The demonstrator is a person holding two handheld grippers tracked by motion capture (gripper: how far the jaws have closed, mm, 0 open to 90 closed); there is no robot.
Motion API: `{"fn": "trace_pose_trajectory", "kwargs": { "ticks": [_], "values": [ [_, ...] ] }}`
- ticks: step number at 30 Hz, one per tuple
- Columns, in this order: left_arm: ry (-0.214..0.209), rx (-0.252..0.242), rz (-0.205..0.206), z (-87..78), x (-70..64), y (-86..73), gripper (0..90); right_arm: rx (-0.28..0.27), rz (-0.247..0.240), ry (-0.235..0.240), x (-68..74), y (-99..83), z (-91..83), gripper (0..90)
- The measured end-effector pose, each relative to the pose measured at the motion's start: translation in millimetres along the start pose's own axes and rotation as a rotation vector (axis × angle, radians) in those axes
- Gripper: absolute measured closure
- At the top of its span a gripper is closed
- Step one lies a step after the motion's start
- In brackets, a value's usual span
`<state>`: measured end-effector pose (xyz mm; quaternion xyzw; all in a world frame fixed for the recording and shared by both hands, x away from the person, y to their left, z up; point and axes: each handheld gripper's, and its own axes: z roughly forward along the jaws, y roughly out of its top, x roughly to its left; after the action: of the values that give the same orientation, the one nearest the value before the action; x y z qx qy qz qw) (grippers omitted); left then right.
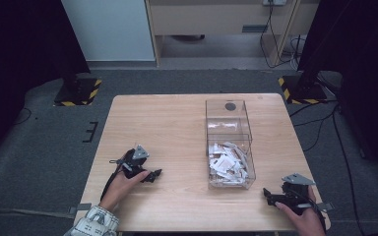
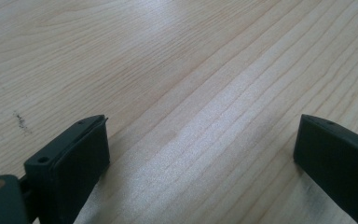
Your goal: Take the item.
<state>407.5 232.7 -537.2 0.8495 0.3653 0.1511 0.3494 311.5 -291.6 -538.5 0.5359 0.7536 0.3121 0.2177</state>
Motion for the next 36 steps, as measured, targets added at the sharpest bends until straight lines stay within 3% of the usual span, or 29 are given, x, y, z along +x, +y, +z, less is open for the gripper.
{"fn": "trace_pose_trajectory", "kwargs": {
  "ticks": [9, 20, 36],
  "values": [
    [0.007, 0.006, -0.009, -0.1, -1.9, 0.9, 2.3, 0.000, 0.000, 0.001, -0.1, 0.1, 0.1, 0.8],
    [-0.024, -0.028, -0.009, -4.7, -11.0, 7.2, 3.1, 0.000, 0.003, 0.002, 0.0, 0.0, 0.1, 0.8],
    [-0.070, -0.059, 0.032, -10.9, -24.5, 16.0, 3.1, 0.000, 0.003, 0.002, 0.0, 0.0, 0.1, 0.8]
  ]
}}
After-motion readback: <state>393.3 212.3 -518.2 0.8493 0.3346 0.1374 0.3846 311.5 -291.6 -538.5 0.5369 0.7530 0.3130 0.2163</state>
